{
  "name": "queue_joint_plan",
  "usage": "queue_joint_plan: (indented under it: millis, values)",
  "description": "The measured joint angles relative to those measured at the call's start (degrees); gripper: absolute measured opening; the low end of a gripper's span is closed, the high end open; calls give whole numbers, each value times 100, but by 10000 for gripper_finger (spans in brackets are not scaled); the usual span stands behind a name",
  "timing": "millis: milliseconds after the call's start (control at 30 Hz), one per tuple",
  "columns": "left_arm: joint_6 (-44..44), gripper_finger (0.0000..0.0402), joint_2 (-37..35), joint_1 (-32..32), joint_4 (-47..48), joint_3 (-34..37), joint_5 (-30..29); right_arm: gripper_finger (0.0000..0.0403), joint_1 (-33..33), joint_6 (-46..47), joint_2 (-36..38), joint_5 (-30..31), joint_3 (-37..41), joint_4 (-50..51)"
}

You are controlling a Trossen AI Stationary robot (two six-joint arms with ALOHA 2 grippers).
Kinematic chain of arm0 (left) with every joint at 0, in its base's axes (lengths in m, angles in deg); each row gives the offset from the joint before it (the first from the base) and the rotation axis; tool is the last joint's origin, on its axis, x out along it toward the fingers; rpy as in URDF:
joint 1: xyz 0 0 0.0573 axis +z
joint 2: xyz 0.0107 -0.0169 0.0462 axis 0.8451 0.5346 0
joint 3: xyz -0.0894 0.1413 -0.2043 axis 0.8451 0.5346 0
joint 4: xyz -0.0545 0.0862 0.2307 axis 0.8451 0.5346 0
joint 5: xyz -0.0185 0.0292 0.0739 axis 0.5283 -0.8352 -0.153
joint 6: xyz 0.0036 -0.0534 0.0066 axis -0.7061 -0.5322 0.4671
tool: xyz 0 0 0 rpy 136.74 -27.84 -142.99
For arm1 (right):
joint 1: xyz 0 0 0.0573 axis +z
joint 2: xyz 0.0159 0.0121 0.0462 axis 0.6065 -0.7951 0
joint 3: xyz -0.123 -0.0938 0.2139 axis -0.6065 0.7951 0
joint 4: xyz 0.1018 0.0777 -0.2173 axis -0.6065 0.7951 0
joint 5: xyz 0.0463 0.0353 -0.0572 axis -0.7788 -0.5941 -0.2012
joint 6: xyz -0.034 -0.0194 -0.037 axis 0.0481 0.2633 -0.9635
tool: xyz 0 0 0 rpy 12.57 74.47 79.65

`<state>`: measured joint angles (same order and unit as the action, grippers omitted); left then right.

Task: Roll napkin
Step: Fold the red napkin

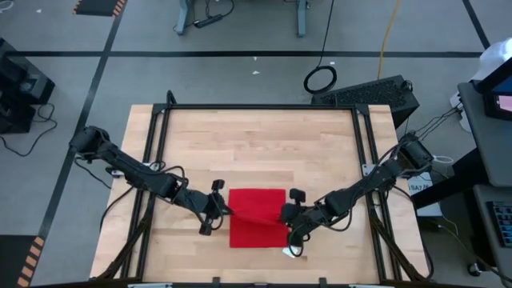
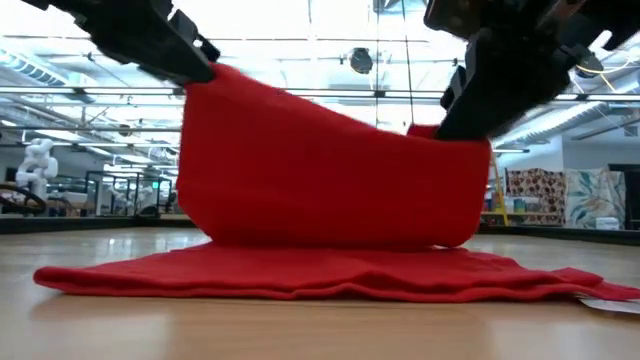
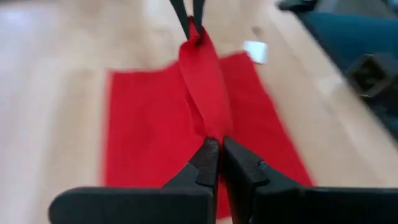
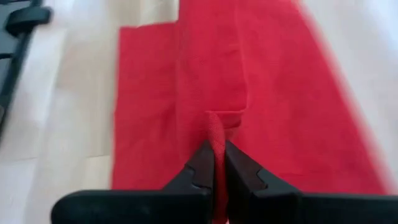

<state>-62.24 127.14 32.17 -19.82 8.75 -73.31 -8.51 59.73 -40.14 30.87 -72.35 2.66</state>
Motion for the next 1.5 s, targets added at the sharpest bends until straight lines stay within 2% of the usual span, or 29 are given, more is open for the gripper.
queue_joint_plan:
  millis: [200,333,467,633,767,867,967,1167,1500]
  values:
    - [1292,5,-454,372,-64,0,-1261,9,-380,-896,934,1434,0,570]
    - [2165,6,-881,971,-297,-4,-1412,9,-852,-2038,1636,1759,0,535]
    - [2687,4,-1201,1775,-425,-7,-1055,9,-1557,-2798,2244,1529,-4,438]
    - [2934,4,-1456,2713,-549,-8,-507,9,-2326,-3362,2817,929,-4,324]
    - [3041,3,-1611,3257,-921,-9,3,9,-2726,-3752,3171,872,-7,88]
    - [2869,3,-1687,3505,-922,-9,496,9,-2915,-3647,3330,401,-7,52]
    - [2594,3,-1691,3568,-691,-9,903,9,-2919,-3329,3363,16,-7,317]
    - [2117,2,-1604,3408,-245,-9,1614,9,-2570,-2507,3131,-1,-7,1382]
    - [1639,2,-1070,2898,-278,-9,1640,9,-2266,-2130,2433,39,-9,2130]
